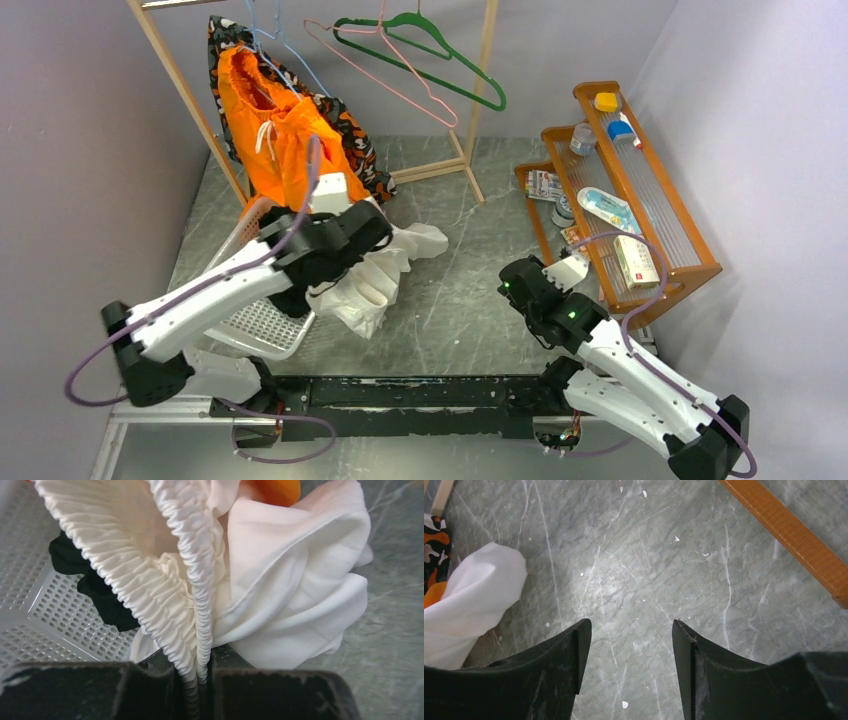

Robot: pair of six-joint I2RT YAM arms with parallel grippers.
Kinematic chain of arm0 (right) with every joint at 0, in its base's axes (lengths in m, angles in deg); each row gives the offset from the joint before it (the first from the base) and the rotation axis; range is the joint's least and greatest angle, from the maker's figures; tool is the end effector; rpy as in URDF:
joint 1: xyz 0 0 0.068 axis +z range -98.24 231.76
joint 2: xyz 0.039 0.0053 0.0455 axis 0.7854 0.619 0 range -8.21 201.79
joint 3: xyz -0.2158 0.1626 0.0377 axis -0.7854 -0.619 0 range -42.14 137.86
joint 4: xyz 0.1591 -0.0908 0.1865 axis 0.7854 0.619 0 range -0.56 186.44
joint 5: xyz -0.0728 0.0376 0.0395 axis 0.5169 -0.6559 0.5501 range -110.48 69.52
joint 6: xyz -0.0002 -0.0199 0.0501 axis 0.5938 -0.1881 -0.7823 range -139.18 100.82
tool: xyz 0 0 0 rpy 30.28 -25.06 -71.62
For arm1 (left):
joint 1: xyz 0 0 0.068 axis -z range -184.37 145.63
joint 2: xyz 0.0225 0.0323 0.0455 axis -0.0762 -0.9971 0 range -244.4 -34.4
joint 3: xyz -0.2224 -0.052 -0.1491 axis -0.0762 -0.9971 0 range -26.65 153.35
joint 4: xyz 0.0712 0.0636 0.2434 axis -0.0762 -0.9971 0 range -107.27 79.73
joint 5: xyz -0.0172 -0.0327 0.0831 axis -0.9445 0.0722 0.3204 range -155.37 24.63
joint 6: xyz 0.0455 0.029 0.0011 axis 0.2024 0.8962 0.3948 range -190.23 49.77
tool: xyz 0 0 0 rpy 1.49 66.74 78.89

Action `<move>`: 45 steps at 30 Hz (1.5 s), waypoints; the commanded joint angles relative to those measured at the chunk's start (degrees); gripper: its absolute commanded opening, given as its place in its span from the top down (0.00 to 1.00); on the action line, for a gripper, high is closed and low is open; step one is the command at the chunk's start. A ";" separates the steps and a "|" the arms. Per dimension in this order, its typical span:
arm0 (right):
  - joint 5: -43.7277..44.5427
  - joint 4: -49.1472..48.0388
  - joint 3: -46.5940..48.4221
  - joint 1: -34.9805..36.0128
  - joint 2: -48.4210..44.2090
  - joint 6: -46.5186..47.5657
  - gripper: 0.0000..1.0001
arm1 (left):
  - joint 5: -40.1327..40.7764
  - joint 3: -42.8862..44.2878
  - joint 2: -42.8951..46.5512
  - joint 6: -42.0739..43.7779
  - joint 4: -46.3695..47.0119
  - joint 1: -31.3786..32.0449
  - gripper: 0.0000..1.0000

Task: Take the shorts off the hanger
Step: Pick up the shorts at the center of the board, then place the shorts in the basket.

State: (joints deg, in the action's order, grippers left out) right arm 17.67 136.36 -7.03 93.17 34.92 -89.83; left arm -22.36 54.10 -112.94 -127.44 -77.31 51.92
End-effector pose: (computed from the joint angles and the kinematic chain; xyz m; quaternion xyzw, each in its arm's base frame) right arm 0.1173 0.0740 0.2357 0.3227 0.8472 0.0620 0.4175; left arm 0.1604 -0.1966 0.3509 -0.0871 0.9074 0.0266 0.4103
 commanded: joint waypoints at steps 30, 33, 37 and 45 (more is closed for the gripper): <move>-2.49 -4.57 -0.44 -0.09 3.65 1.09 0.37 | 13.61 15.79 11.59 20.96 -3.77 -31.57 0.93; -2.40 -4.63 -0.23 -0.10 3.52 1.79 0.37 | 11.60 10.75 13.08 20.28 -4.40 -34.02 0.93; -2.71 -5.79 -0.77 -0.09 3.99 1.92 0.37 | 3.52 1.53 15.11 18.50 -0.68 -36.03 0.93; -6.05 -9.18 0.44 -0.10 7.35 7.11 0.37 | -16.02 -17.66 9.99 21.20 18.50 -41.41 0.93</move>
State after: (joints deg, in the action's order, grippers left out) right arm 12.73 129.32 -8.08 93.17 40.98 -86.12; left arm -26.87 41.16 -99.46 -108.06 -71.43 12.49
